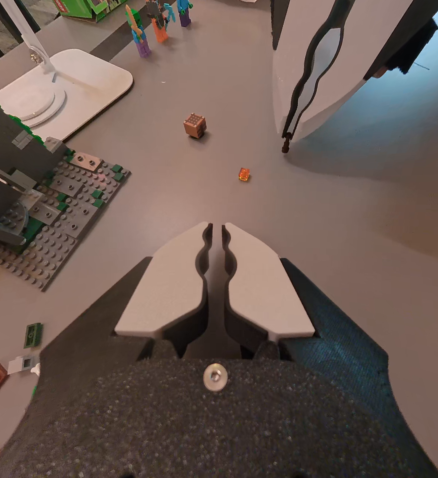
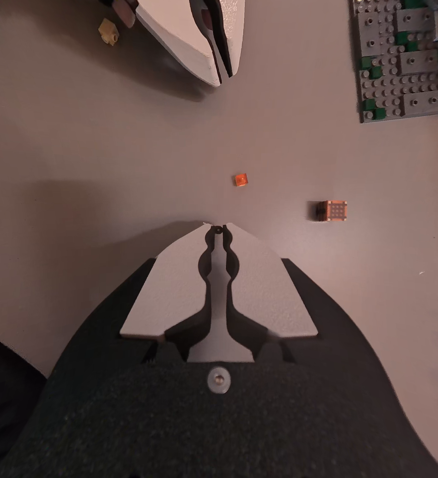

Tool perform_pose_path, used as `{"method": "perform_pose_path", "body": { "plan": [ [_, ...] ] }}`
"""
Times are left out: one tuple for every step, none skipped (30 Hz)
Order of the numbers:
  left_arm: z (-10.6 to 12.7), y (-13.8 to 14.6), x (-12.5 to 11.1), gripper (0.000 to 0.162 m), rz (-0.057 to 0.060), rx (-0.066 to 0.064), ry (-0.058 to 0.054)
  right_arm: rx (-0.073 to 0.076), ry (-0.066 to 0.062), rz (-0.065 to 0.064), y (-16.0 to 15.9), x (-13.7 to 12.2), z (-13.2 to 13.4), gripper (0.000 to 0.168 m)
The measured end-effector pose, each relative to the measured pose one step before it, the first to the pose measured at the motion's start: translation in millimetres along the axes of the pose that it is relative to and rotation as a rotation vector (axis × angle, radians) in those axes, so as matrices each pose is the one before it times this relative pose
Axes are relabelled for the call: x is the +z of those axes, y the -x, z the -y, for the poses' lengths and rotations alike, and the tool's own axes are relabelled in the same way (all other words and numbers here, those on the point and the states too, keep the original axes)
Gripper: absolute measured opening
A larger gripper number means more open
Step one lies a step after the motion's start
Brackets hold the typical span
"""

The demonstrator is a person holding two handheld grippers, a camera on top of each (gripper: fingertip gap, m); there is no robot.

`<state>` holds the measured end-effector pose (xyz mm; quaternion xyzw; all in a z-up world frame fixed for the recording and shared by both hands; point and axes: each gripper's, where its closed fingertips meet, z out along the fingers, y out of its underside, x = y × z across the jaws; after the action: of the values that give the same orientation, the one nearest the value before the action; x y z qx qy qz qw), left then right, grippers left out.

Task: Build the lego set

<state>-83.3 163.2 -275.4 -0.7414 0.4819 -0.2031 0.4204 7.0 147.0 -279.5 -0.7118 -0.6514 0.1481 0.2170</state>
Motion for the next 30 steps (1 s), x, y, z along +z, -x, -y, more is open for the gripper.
{"method": "perform_pose_path", "body": {
  "plan": [
    [-0.01,-0.05,-0.01,0.006,-0.0002,-0.0003,0.0001,0.0013,-0.0004,0.0009,0.07,0.74,-0.34,0.005],
    [-0.11,-0.06,0.04,0.006,-0.0004,-0.0001,0.0002,0.0016,-0.0017,0.0008,0.05,0.53,-0.10,0.005],
    [-0.11,-0.11,0.08,0.006,-0.0004,0.0000,0.0007,0.0019,-0.0026,0.0009,0.15,0.39,-0.12,0.005],
    [-0.10,-0.06,0.09,0.006,-0.0001,0.0001,0.0005,0.0018,-0.0008,0.0013,0.11,0.33,-0.26,0.005],
    [-0.03,-0.05,0.02,0.006,-0.0002,0.0003,0.0007,0.0010,-0.0009,0.0009,0.00,0.33,-0.25,0.005],
    [-0.11,-0.09,0.08,0.006,-0.0003,0.0001,0.0006,0.0011,-0.0011,0.0016,0.18,0.29,-0.31,0.005],
    [-0.11,-0.07,0.04,0.006,-0.0004,0.0000,0.0002,0.0019,-0.0008,0.0015,0.03,0.37,-0.39,0.005],
    [-0.04,-0.04,-0.02,0.006,-0.0005,0.0003,0.0003,0.0026,-0.0015,-0.0001,-0.24,0.29,-0.32,0.006],
    [-0.09,-0.16,0.06,0.006,-0.0005,0.0006,0.0004,0.0024,-0.0019,0.0016,0.06,0.28,-0.14,0.006],
    [-0.08,-0.08,0.07,0.006,0.0002,0.0006,0.0003,0.0015,-0.0026,0.0021,0.36,0.12,0.04,0.006],
    [0.00,-0.07,0.01,0.006,0.0002,0.0005,0.0003,0.0002,-0.0029,0.0008,0.30,0.08,0.19,0.007],
    [0.00,-0.06,-0.03,0.006,0.0001,0.0002,-0.0002,-0.0007,-0.0013,0.0009,0.37,0.09,0.01,0.007],
    [0.03,0.03,0.05,0.006,-0.0003,-0.0002,-0.0001,-0.0007,-0.0004,0.0003,0.18,0.04,-0.10,0.007],
    [-0.02,-0.07,-0.01,0.006,-0.0004,-0.0001,0.0001,0.0002,-0.0014,0.0001,0.00,-0.09,0.06,0.007],
    [0.02,0.03,-0.06,0.006,0.0005,0.0001,-0.0007,0.0017,-0.0019,0.0014,0.07,-0.03,0.15,0.008],
    [0.26,0.03,-0.13,0.006,0.0002,0.0004,-0.0013,0.0025,-0.0023,0.0018,0.18,-0.09,0.25,0.009],
    [0.16,-0.09,-0.08,0.006,0.0004,0.0005,-0.0008,0.0022,-0.0028,0.0002,-0.16,-0.18,0.29,0.010],
    [0.04,-0.04,-0.04,0.006,0.0005,0.0010,-0.0006,0.0014,-0.0025,-0.0006,-0.22,-0.22,0.24,0.010],
    [0.12,-0.08,-0.06,0.006,0.0002,0.0015,-0.0001,0.0007,-0.0025,-0.0014,-0.31,-0.53,0.31,0.012],
    [0.05,-0.13,0.05,0.006,0.0010,0.0021,0.0005,0.0014,-0.0033,-0.0006,-0.36,-0.54,0.48,0.013],
    [0.03,-0.07,0.01,0.006,0.0023,0.0036,0.0008,0.0029,-0.0040,0.0005,-0.15,-0.84,0.57,0.014],
    [-0.10,0.00,0.04,0.006,0.0032,0.0050,0.0015,0.0042,-0.0057,-0.0005,-0.43,-1.23,0.91,0.015],
    [0.04,0.13,0.02,0.006,0.0043,0.0065,0.0014,0.0057,-0.0105,-0.0016,-0.54,-1.72,1.74,0.017],
    [0.01,0.09,-0.08,0.006,0.0034,0.0062,0.0008,0.0083,-0.0177,-0.0003,-0.54,-2.07,3.21,0.017],
    [0.30,-0.09,-0.10,0.006,0.0019,0.0030,-0.0004,0.0110,-0.0214,0.0022,-0.50,-1.57,4.78,0.017],
    [0.41,-0.16,-0.01,0.006,0.0000,0.0005,-0.0017,0.0104,-0.0154,0.0024,-0.88,-0.55,5.65,0.017],
    [0.30,-0.28,0.11,0.006,-0.0010,0.0001,-0.0010,0.0026,-0.0037,0.0004,-1.25,0.97,5.41,0.017],
    [0.08,-0.21,0.19,0.006,-0.0005,0.0006,-0.0005,-0.0104,0.0058,0.0033,-0.48,2.45,4.73,0.017],
    [-0.27,-0.39,0.34,0.006,-0.0012,0.0007,0.0007,-0.0167,0.0159,0.0027,-0.80,3.70,3.15,0.017],
    [-0.47,-0.52,0.31,0.006,-0.0016,0.0007,0.0032,-0.0169,0.0254,-0.0046,-2.67,4.72,1.24,0.018]
  ]
}}
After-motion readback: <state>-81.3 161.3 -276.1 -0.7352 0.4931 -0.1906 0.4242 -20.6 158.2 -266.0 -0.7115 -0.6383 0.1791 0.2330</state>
